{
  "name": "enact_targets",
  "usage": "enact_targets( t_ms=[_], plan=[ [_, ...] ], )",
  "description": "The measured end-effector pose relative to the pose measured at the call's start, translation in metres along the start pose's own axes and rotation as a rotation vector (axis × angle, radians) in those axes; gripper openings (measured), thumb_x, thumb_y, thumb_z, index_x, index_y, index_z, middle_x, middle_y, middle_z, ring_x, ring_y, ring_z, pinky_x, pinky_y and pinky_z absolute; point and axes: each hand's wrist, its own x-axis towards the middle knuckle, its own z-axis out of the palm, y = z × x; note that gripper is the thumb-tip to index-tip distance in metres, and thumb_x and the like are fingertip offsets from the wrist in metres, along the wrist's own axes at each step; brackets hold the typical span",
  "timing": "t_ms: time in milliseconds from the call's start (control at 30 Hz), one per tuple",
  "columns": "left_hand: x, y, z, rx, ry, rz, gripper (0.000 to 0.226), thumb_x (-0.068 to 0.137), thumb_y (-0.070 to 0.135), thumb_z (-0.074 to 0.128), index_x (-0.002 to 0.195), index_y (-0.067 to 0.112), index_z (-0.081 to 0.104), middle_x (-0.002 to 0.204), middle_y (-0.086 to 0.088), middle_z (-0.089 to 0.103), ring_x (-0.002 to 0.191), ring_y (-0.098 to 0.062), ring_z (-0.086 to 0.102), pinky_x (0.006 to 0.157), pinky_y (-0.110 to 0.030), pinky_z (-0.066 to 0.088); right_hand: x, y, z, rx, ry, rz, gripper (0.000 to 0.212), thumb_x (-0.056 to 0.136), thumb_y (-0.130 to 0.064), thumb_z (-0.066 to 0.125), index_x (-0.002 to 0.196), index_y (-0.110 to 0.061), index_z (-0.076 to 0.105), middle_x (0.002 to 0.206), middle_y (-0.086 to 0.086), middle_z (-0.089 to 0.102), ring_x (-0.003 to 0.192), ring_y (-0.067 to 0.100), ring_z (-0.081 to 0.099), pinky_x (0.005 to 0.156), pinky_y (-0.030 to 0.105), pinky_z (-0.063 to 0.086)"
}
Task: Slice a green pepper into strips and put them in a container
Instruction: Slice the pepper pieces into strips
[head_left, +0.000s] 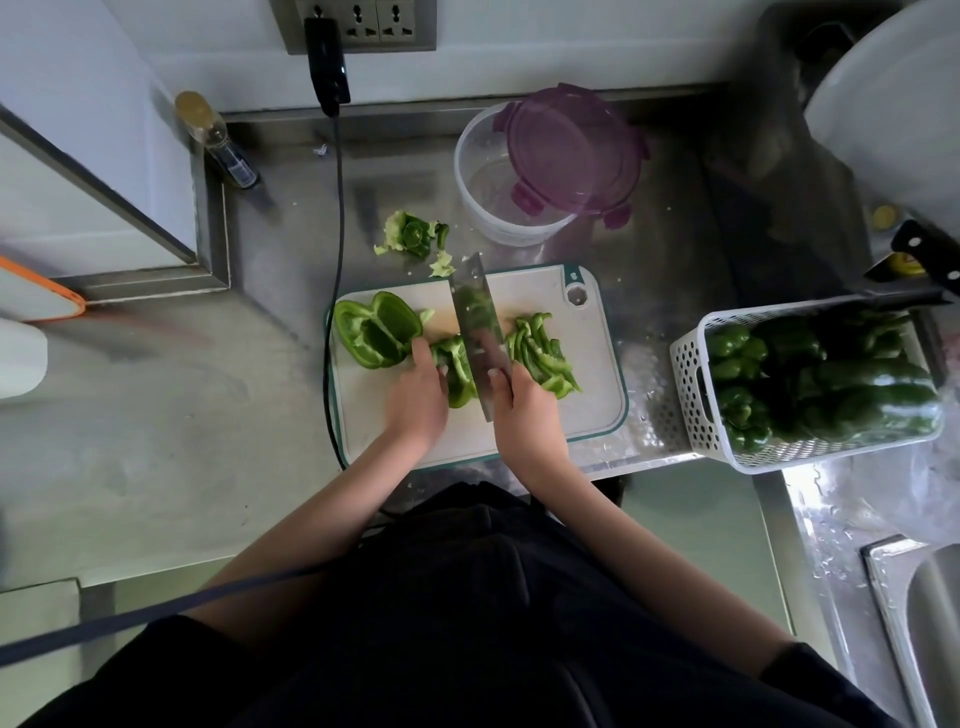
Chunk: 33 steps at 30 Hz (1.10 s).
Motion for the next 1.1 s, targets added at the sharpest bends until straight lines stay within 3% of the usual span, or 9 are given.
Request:
enact_targets(
  t_ms=[233,333,500,800,1100],
  plan=[
    [0.001,0.001,-0.001,0.092,-0.008,0.023,0.031,0.097,0.005,0.036,0.126,-0.002,0.034,0.092,-0.02,0.06,0.076,-0.037,0.06,0.055,-0.038,0.041,-0.001,-0.001,0.006,0.007,0.011,0.003,0.026,0.102,-0.032,0.032,0.085,-0.016,0.043,0.068,0.0,0.051,0.062,0.023,0.052,0.047,0.029,0.032],
    [0.001,0.001,-0.001,0.097,-0.021,0.031,0.034,0.096,0.002,0.035,0.129,-0.002,0.033,0.089,-0.019,0.06,0.073,-0.035,0.06,0.053,-0.036,0.039,-0.003,-0.002,0.01,-0.02,0.021,0.006,0.027,0.102,-0.033,0.031,0.086,-0.014,0.042,0.068,0.002,0.051,0.065,0.026,0.053,0.054,0.031,0.035],
    [0.001,0.005,-0.001,0.09,-0.009,0.046,0.029,0.097,0.005,0.036,0.126,-0.001,0.036,0.09,-0.018,0.06,0.074,-0.033,0.059,0.055,-0.034,0.037,-0.003,-0.003,0.016,-0.064,0.059,-0.012,0.03,0.102,-0.033,0.029,0.094,-0.009,0.045,0.077,0.012,0.058,0.071,0.033,0.057,0.062,0.041,0.05],
    [0.002,0.002,0.001,0.117,-0.032,0.058,0.036,0.095,-0.001,0.034,0.131,-0.006,0.03,0.074,-0.011,0.049,0.067,-0.032,0.057,0.053,-0.037,0.035,-0.004,0.004,0.028,-0.098,0.015,0.028,0.029,0.102,-0.034,0.027,0.094,-0.011,0.042,0.084,0.019,0.061,0.077,0.039,0.058,0.069,0.049,0.051],
    [-0.001,0.004,0.0,0.105,-0.043,0.056,0.035,0.094,-0.003,0.035,0.129,-0.005,0.031,0.071,-0.009,0.047,0.06,-0.026,0.048,0.052,-0.033,0.03,0.0,0.001,0.03,-0.182,0.009,0.012,0.029,0.103,-0.032,0.026,0.099,-0.009,0.043,0.082,0.016,0.06,0.078,0.037,0.058,0.066,0.043,0.049]
  ],
)
